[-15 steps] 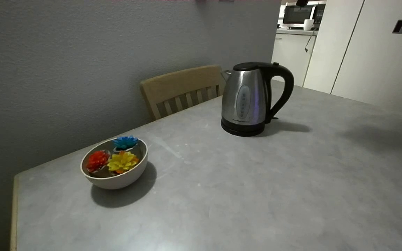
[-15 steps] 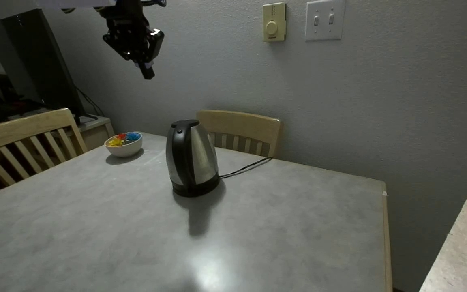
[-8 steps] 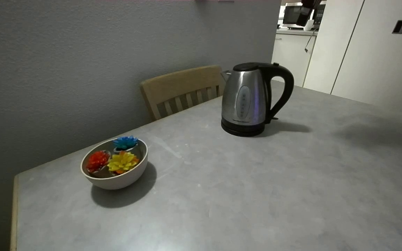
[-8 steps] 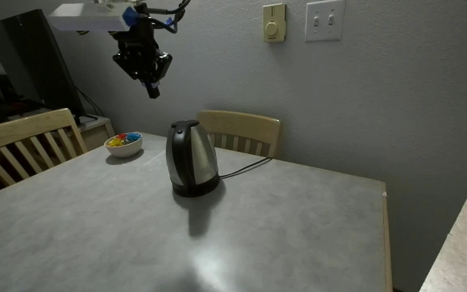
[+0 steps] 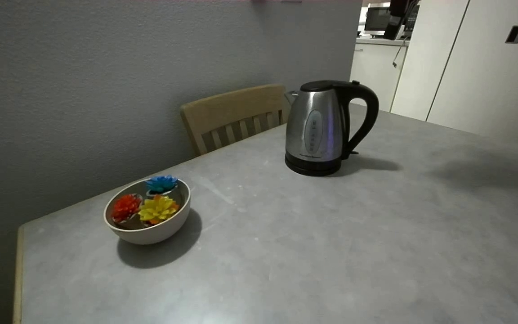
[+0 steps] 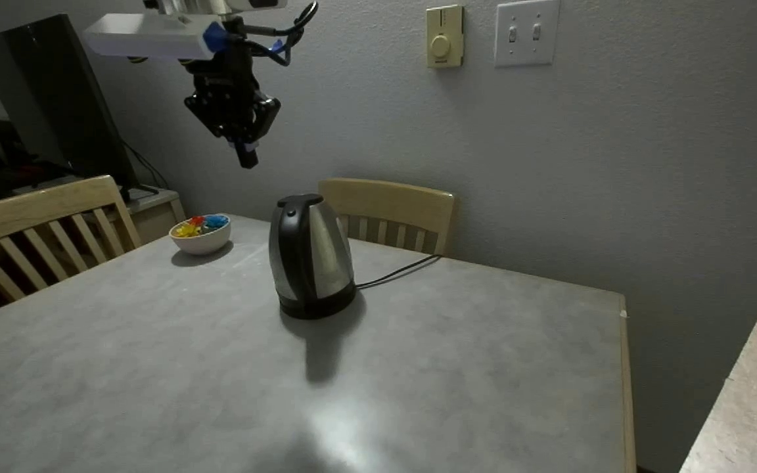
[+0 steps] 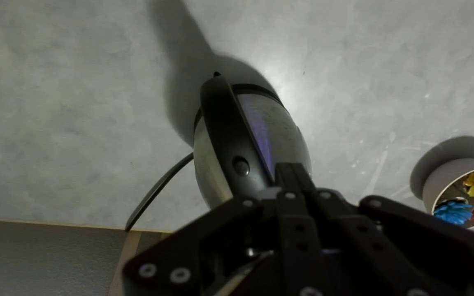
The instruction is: Press the black button on the handle of the electric kettle
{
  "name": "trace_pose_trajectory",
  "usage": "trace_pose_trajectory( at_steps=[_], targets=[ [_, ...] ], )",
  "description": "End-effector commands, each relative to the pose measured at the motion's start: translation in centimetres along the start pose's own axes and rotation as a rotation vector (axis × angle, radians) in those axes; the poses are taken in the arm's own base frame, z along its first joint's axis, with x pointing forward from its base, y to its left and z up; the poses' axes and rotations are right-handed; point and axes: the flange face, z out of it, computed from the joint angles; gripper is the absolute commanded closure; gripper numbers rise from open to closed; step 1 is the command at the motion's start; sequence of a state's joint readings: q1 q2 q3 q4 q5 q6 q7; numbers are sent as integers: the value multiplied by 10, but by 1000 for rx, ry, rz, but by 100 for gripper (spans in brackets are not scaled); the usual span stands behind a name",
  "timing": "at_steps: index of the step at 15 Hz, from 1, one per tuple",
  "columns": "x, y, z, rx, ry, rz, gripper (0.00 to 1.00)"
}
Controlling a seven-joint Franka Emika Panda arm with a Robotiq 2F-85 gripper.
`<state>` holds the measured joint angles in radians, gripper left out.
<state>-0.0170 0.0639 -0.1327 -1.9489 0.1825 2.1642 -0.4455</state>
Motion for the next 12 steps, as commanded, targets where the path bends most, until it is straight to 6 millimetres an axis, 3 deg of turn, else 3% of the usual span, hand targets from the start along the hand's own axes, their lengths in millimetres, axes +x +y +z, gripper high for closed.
trace_pose_trajectory(
  at_steps=[1,8,9,12],
  targets=[
    [6,0,-9,0,65,20,100],
    [25,-4,18,-30,124,49,100],
    [21,-8,6,-32,118,37,99],
    [22,-8,18,-32,109,39,99]
  ],
)
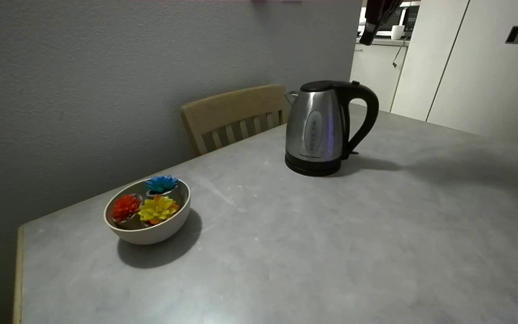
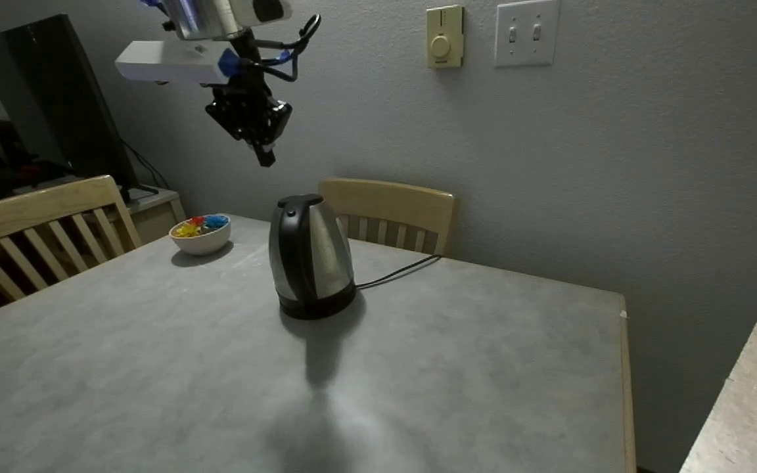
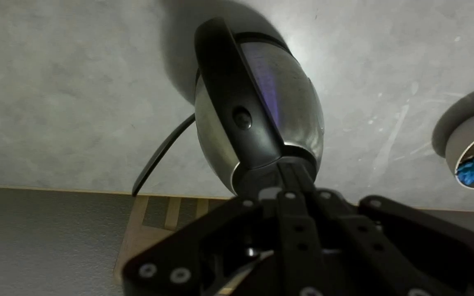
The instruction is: Press the black button on the handle of the electric kettle
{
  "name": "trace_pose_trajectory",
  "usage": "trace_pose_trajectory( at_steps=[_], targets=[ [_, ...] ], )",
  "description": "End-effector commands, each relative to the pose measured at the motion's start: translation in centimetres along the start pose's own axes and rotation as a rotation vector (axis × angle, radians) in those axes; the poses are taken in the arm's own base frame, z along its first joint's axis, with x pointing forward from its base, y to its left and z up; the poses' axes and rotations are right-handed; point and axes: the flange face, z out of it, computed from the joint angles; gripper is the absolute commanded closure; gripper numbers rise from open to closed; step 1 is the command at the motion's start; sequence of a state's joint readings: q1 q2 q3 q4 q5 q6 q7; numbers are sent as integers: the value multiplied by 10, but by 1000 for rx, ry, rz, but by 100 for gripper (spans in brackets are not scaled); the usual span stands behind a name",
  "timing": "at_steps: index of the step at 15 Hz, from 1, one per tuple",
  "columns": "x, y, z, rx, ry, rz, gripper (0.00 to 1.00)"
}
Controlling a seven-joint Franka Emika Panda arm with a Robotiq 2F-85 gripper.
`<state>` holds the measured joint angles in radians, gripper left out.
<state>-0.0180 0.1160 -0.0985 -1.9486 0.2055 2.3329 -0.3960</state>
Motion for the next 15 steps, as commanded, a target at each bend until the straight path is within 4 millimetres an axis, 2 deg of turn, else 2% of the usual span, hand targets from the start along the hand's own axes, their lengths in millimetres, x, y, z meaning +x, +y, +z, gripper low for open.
trace_pose_trajectory(
  at_steps=[1,3,4,7,15],
  targets=[
    [0,0,0,0,-1,0,100],
    [-11,-19,25,52,23,41,100],
    [-1,-8,6,26,4,14,100],
    [-1,-15,10,31,5,8,99],
    [-1,-11,8,29,8,13,99]
  ],
)
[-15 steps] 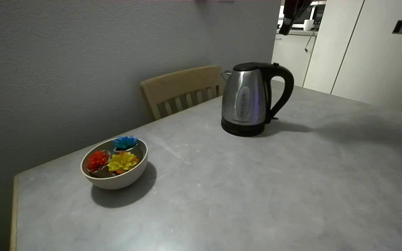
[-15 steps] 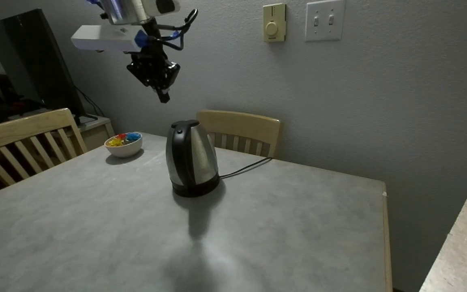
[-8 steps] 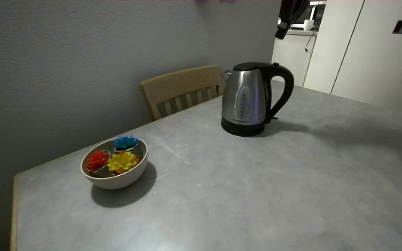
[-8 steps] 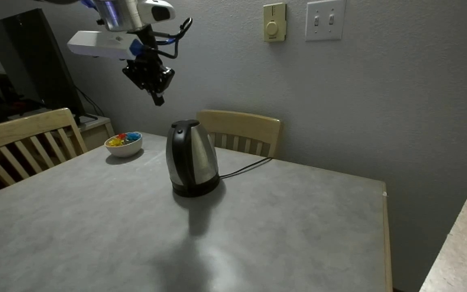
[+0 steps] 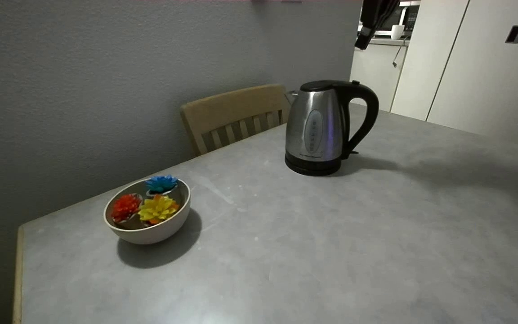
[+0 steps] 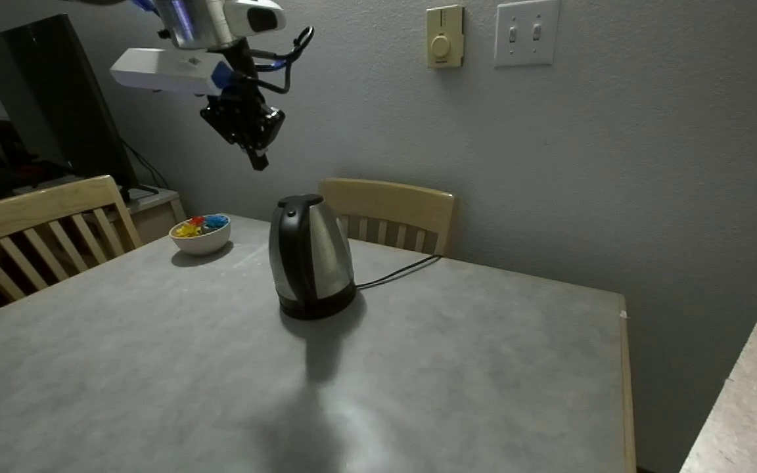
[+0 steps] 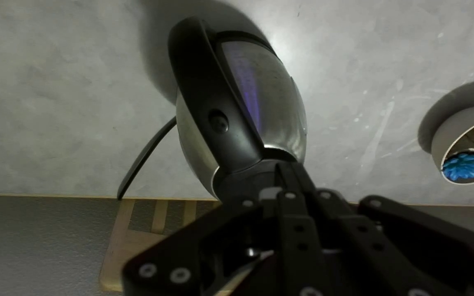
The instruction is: Press the black button on the handle of the electric kettle
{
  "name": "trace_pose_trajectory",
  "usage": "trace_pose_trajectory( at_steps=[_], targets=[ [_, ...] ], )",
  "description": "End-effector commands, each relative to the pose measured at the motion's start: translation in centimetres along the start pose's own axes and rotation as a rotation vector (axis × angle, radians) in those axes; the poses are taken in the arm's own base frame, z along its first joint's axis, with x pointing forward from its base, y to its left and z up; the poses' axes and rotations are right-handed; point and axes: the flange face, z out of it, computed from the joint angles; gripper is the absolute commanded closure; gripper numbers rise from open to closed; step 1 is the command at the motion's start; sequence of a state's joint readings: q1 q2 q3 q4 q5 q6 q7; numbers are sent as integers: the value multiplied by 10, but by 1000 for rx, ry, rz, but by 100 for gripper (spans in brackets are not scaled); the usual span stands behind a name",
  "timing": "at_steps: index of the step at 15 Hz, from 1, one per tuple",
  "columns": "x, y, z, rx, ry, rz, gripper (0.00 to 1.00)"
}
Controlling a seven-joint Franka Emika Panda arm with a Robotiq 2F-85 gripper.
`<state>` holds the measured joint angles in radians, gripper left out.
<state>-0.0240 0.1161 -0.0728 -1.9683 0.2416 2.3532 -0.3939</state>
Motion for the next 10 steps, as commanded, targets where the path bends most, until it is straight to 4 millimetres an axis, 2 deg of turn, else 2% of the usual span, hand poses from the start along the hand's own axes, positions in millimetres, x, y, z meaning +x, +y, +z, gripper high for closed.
trace_pose_trajectory(
  at_steps=[1,3,10],
  targets=[
    [0,0,0,0,-1,0,100],
    [6,4,-6,-14,6,16,100],
    [31,30,-2,-118,-22,216,100]
  ],
)
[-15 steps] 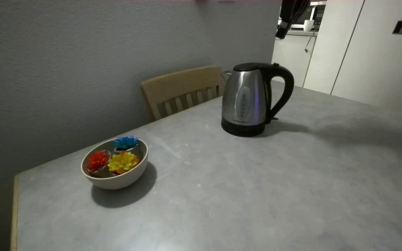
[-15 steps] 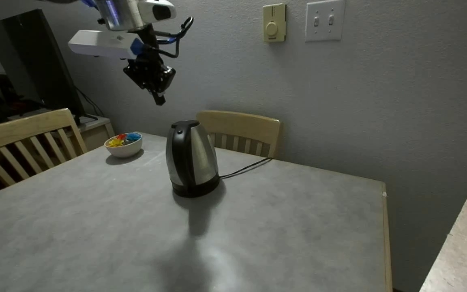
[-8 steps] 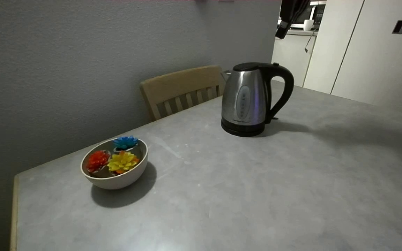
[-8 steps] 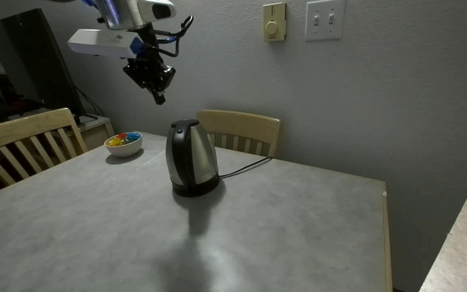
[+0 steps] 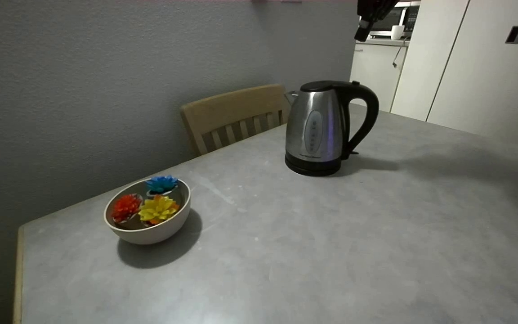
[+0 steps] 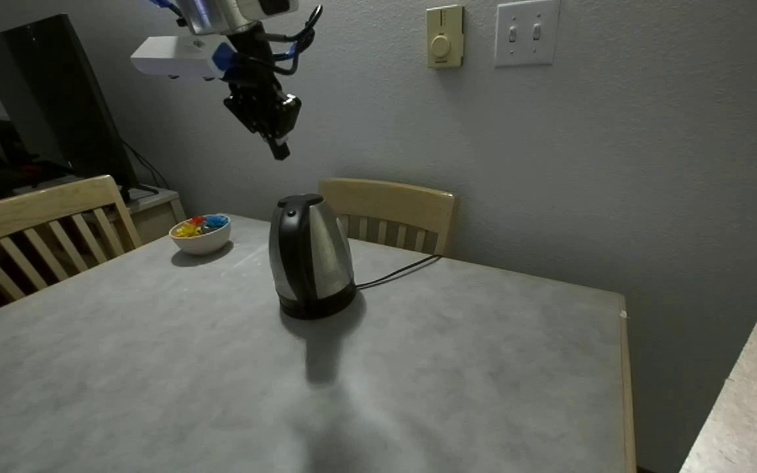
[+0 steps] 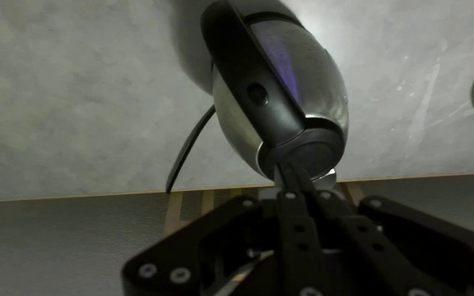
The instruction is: Press the black button on the handle of the electric kettle
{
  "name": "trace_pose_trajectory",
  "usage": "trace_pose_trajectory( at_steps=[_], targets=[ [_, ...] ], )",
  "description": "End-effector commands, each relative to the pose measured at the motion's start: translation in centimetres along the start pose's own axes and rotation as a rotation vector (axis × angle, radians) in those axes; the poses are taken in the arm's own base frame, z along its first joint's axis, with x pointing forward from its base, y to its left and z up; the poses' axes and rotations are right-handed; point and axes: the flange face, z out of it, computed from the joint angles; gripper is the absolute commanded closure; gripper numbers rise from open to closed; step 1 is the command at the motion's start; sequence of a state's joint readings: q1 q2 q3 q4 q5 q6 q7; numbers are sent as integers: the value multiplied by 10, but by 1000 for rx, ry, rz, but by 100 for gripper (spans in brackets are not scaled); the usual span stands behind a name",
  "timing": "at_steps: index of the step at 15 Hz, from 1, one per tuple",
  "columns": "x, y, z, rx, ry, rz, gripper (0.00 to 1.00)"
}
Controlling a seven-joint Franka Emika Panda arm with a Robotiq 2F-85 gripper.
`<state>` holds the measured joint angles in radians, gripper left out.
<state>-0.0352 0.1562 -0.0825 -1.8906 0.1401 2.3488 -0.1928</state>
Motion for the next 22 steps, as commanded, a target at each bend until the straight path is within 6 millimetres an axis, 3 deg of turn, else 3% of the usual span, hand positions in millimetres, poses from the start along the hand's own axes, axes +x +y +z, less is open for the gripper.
trace_pose_trajectory(
  at_steps=[1,9,12,18,22],
  targets=[
    [18,13,13,-40,-43,92,100],
    [23,14,55,-13,-167,210,100],
    [21,15,55,-18,-176,269,100],
    [17,9,38,-39,-160,366,100],
    [18,14,50,-52,-191,421,100]
  ],
)
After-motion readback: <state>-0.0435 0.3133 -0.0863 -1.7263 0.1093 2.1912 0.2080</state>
